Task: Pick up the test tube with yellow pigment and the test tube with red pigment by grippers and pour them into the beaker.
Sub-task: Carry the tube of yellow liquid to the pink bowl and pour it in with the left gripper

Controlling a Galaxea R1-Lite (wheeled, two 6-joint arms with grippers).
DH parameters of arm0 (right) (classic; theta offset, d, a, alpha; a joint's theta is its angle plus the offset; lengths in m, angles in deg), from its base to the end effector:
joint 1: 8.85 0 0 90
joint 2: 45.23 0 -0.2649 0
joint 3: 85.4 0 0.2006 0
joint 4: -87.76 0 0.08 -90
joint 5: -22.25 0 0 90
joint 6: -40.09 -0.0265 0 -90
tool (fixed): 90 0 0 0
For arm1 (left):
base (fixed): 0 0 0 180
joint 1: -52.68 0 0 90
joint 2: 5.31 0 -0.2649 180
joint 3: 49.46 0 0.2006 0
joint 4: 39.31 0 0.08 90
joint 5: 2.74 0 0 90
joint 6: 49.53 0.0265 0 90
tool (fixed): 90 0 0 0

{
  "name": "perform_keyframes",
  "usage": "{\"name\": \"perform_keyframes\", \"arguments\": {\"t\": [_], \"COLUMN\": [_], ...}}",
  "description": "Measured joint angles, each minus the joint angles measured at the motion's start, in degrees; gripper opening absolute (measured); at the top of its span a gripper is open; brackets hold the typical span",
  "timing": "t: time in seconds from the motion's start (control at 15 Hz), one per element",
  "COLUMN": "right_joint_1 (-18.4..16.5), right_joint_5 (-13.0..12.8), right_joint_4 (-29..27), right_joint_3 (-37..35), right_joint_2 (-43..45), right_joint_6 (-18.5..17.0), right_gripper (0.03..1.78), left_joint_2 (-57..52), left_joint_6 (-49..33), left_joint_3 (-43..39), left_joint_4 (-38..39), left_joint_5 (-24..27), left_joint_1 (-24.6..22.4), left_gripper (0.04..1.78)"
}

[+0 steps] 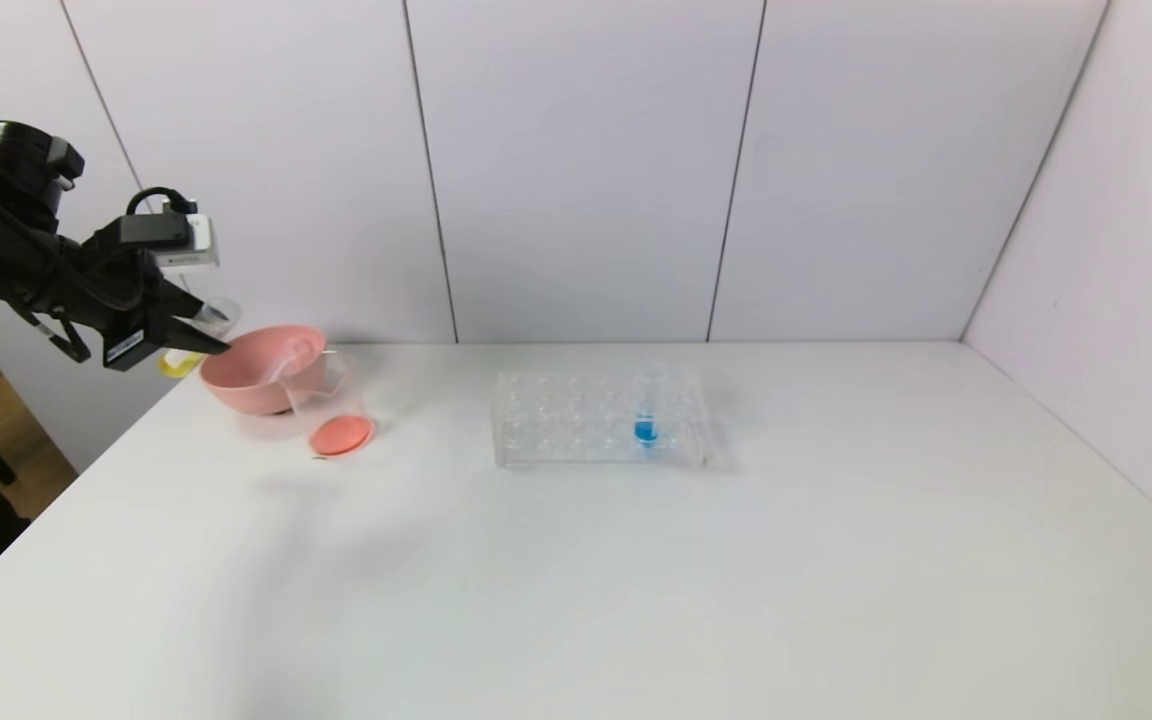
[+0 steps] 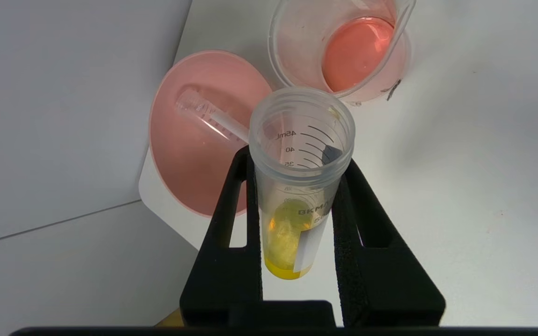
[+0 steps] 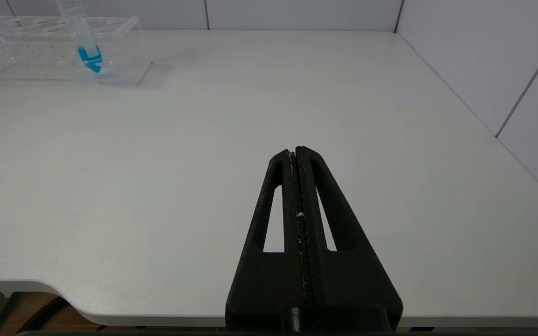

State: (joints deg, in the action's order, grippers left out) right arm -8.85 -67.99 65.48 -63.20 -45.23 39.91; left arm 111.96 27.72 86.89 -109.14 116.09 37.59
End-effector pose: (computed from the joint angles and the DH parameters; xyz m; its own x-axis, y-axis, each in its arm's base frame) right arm 0.0273 -0.0001 0.0756 1.0000 -0.0042 -0.0014 0.0042 1.0000 0.0031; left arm 0.3666 0.0856 0.2211 0.6607 -0.3213 -0.6784 0.7439 0.4008 0.5347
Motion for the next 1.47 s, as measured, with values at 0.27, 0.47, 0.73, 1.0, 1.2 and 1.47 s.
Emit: {"name": "perform_keyframes", "arguments": {"t": [0.27, 0.47, 0.73, 1.0, 1.2, 1.47], "right_joint_1": [0.00, 0.00, 0.00, 0.00, 0.00, 0.00], "right_joint_5": [0.00, -0.02, -0.02, -0.02, 0.00, -0.02], "right_joint_4": [0.00, 0.00, 0.00, 0.00, 0.00, 0.00], "right_joint_3": [0.00, 0.00, 0.00, 0.00, 0.00, 0.00], "right_joint_2": [0.00, 0.00, 0.00, 0.00, 0.00, 0.00], "right_joint_6": [0.02, 0.00, 0.00, 0.00, 0.00, 0.00], "right_gripper": [0.11, 0.11, 0.11, 0.11, 0.11, 0.11], "left_joint_2": [0.18, 0.27, 0.32, 0.33, 0.51, 0.77], "left_joint_6": [0.01, 0.01, -0.10, 0.01, 0.09, -0.02], "left_joint_3": [0.00, 0.00, 0.00, 0.00, 0.00, 0.00], "left_joint_4": [-0.22, 0.26, 0.37, 0.37, 0.45, 0.91], "left_joint_5": [0.00, 0.00, -1.41, -1.61, -2.10, -5.19], "left_joint_1": [0.16, 0.27, 0.84, 1.07, 1.54, 2.76], "left_gripper": [0.45, 0.45, 0.45, 0.45, 0.45, 0.45]}}
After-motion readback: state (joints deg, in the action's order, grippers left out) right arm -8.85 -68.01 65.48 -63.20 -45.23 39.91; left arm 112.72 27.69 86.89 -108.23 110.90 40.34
